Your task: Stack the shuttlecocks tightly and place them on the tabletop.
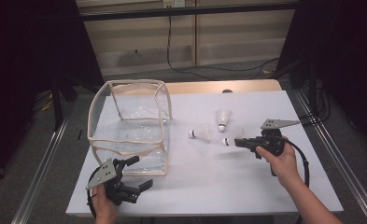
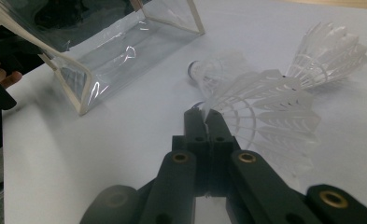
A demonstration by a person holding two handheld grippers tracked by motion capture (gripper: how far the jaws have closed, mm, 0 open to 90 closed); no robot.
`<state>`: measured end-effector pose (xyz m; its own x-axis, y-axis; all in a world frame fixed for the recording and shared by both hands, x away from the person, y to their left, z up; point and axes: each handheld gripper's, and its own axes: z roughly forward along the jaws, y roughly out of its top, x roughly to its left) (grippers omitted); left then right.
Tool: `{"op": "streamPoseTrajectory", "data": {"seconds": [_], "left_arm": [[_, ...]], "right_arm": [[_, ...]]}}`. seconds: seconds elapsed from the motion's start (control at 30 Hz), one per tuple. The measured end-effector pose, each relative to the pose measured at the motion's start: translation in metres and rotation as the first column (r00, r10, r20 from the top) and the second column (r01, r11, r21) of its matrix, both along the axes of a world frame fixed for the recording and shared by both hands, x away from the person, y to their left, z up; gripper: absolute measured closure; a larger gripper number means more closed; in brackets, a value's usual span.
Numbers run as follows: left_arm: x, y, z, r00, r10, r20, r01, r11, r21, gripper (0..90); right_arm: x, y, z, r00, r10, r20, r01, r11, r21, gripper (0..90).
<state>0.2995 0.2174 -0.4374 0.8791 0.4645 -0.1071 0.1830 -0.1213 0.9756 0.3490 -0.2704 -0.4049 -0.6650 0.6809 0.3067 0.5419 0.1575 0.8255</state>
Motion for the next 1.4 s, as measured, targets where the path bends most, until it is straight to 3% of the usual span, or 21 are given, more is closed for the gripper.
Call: {"op": "streamPoseTrajectory", "data": {"seconds": [0.37, 1.4], "left_arm": [[0.000, 0.000, 0.000, 1.0000, -0.001, 0.001, 0.001, 1.0000, -0.005, 2.8], [0.000, -0.001, 0.000, 1.0000, -0.009, -0.002, 0.009, 0.9999, -0.011, 2.8]], "right_arm": [[0.008, -0.001, 0.002, 0.9997, -0.022, 0.006, 0.022, 1.000, 0.018, 90.0], [0.026, 0.013, 0.001, 0.9984, -0.056, 0.008, 0.055, 0.998, 0.011, 90.0]]}}
